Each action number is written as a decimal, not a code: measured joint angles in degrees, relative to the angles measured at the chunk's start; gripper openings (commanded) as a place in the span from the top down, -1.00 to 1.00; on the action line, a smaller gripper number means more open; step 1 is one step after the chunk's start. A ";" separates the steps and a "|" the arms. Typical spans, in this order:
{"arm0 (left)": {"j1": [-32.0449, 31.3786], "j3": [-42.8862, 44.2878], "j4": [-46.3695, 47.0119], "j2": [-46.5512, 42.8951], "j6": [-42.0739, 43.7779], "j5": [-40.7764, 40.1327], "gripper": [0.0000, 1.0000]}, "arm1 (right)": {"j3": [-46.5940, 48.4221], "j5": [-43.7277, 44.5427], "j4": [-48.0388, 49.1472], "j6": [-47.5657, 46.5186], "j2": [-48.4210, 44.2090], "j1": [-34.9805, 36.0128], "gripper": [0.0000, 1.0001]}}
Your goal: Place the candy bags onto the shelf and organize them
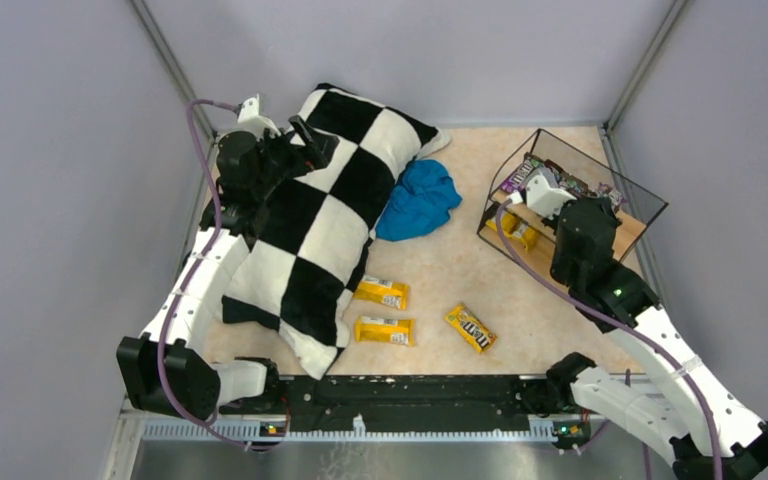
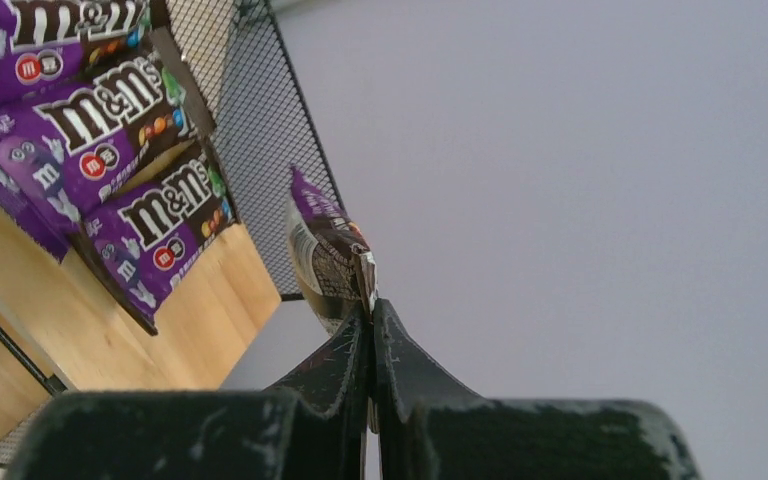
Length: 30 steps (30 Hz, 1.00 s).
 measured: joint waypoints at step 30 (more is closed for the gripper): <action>0.00 -0.02 0.79 1.11 -1.55 3.21 -0.97 | -15.15 -13.94 8.39 3.21 -1.20 -17.40 0.96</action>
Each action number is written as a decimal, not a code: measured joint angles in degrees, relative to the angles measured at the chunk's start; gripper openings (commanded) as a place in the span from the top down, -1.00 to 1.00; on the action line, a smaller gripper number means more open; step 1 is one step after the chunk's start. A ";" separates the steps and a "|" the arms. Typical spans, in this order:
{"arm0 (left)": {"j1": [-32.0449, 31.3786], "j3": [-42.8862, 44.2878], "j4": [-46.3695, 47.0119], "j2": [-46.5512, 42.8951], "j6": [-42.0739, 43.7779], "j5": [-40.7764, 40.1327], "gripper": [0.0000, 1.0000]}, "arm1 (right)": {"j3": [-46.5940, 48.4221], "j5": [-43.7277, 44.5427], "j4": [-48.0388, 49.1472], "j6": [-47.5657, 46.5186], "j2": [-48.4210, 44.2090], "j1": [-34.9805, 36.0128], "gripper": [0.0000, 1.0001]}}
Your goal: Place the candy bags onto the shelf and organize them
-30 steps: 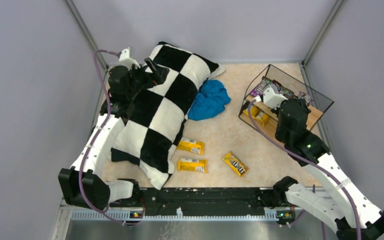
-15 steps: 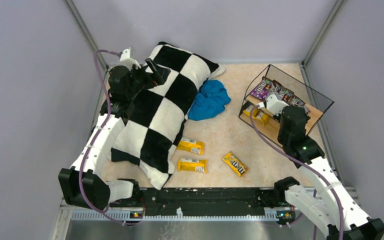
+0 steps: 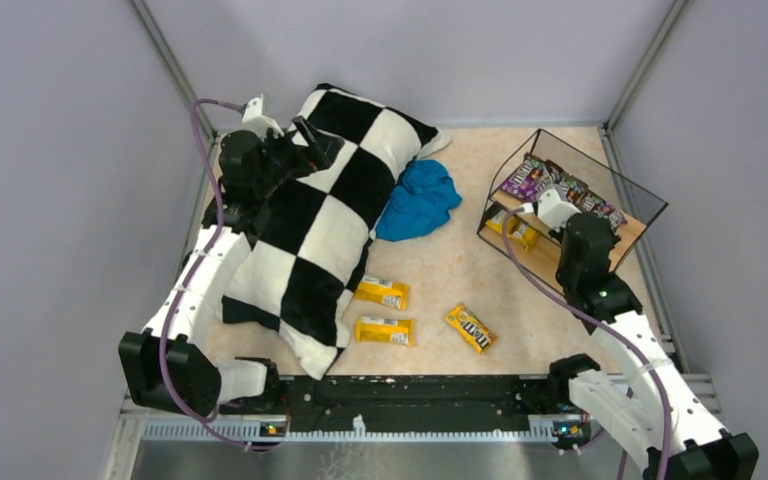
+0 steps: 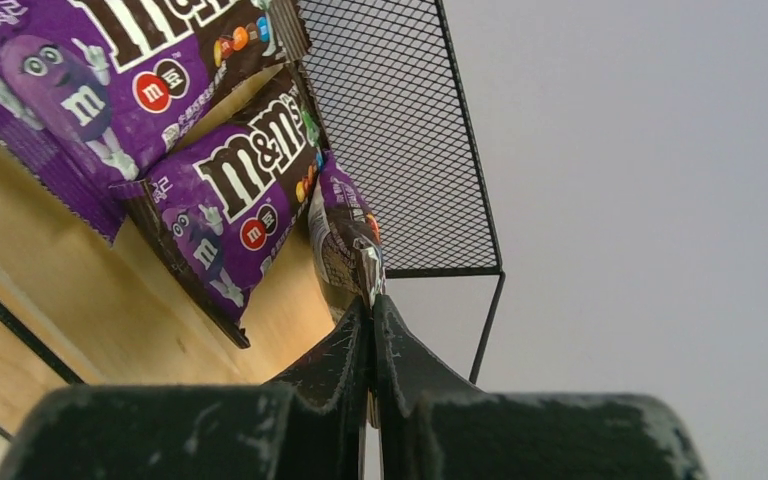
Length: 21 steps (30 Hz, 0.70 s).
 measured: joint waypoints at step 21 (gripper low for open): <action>0.00 0.00 0.09 0.33 -0.28 1.22 -0.97 | -6.23 -4.15 2.64 -0.26 -7.87 -1.51 -0.23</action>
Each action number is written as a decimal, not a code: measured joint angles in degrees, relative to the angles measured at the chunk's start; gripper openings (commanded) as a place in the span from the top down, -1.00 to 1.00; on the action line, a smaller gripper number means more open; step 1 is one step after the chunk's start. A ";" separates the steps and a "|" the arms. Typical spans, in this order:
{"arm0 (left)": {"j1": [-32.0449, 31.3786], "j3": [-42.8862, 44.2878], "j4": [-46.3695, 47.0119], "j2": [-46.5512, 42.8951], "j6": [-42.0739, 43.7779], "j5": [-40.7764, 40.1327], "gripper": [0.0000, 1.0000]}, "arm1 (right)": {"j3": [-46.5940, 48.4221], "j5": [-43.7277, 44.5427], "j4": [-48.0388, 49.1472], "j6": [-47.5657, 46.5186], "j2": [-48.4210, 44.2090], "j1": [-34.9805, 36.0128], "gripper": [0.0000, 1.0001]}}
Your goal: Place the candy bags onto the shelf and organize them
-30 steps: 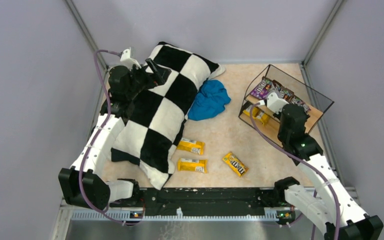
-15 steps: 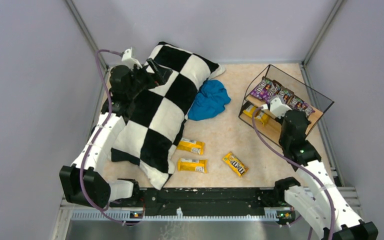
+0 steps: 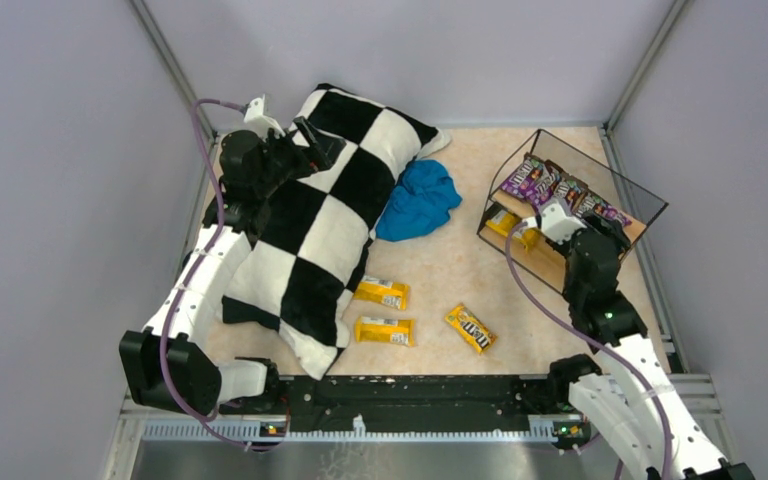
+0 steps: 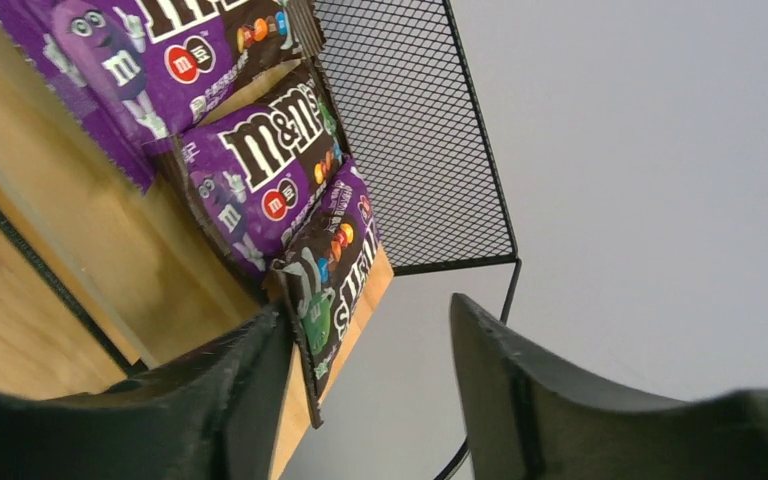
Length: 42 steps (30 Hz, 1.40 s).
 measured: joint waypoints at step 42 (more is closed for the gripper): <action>-0.13 0.00 -0.09 1.99 0.52 -1.51 -0.97 | 12.24 -43.78 -0.61 51.69 3.69 21.62 -0.97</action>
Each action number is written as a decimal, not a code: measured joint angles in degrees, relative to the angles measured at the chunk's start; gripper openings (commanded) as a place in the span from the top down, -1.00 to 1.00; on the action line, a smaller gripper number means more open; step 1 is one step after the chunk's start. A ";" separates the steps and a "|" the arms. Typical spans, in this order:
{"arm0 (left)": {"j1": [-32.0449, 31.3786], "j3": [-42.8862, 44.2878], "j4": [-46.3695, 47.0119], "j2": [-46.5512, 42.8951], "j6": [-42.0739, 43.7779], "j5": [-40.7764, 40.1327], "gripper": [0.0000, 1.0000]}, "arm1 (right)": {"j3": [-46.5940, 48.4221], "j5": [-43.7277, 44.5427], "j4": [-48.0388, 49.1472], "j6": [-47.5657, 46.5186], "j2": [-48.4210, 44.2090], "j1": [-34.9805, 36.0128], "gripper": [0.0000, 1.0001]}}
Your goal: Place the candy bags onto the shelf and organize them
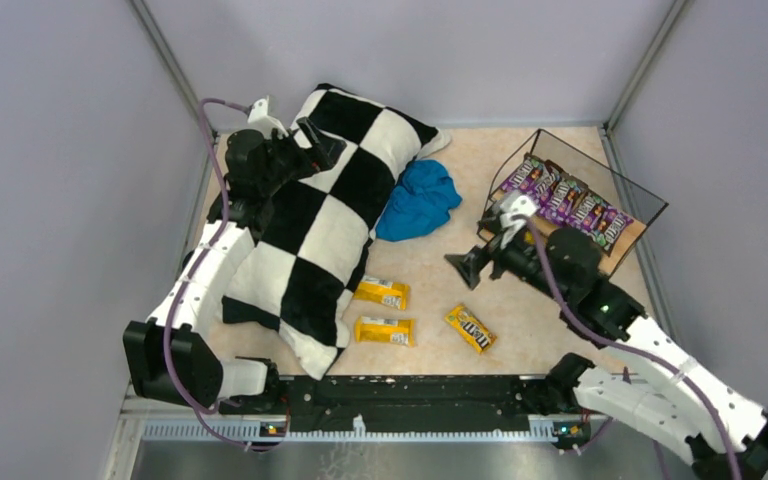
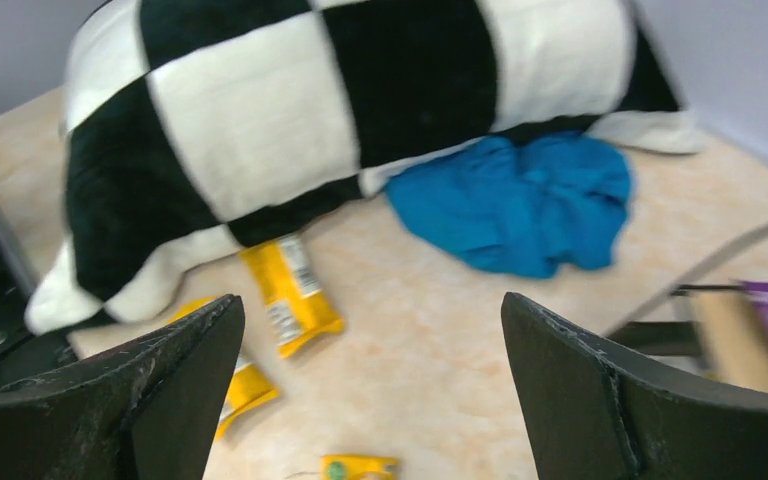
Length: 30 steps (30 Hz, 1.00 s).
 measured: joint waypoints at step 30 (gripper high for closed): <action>-0.07 0.02 -0.07 0.26 0.00 0.46 -0.97 | 4.59 20.79 -46.07 40.13 34.84 24.68 -0.84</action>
